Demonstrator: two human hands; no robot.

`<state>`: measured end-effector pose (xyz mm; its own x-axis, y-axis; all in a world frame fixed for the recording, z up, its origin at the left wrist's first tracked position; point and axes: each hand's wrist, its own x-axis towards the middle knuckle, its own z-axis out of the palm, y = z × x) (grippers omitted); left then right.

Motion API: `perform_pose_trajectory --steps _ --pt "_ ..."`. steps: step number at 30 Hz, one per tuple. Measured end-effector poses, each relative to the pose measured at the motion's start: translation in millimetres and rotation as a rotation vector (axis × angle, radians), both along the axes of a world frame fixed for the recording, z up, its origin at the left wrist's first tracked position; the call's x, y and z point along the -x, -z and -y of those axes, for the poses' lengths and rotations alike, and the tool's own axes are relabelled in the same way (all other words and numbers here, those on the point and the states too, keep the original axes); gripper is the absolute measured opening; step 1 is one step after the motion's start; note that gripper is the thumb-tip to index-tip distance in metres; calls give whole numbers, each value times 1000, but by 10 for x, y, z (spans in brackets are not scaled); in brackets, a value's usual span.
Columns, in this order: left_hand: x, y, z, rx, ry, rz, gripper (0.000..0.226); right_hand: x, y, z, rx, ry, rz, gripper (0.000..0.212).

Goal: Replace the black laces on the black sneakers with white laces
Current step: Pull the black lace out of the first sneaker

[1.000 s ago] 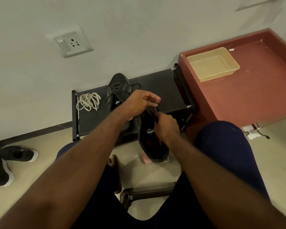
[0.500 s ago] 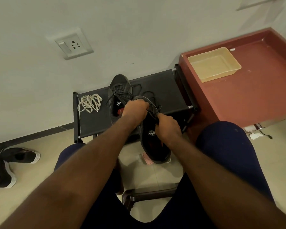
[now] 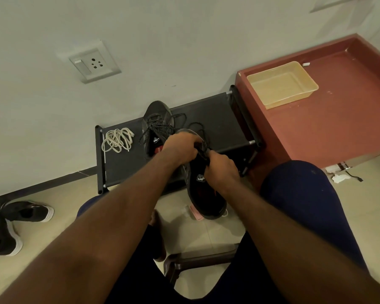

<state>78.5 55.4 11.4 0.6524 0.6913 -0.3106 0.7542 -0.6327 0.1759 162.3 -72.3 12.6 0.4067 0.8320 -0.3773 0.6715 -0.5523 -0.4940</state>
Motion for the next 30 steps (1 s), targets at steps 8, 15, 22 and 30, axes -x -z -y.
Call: perform_pose_trajectory --steps 8,15,22,30 --pt "-95 -66 -42 -57 -18 -50 21 10 -27 10 6 -16 -16 23" --pt "8 -54 -58 52 -397 226 24 3 -52 1 14 1 -26 21" --pt "-37 -177 -90 57 43 -28 43 11 -66 0 30 -1 -28 19" --pt "-160 -134 -98 -87 147 -208 27 14 -76 -2 44 -19 -42 25"
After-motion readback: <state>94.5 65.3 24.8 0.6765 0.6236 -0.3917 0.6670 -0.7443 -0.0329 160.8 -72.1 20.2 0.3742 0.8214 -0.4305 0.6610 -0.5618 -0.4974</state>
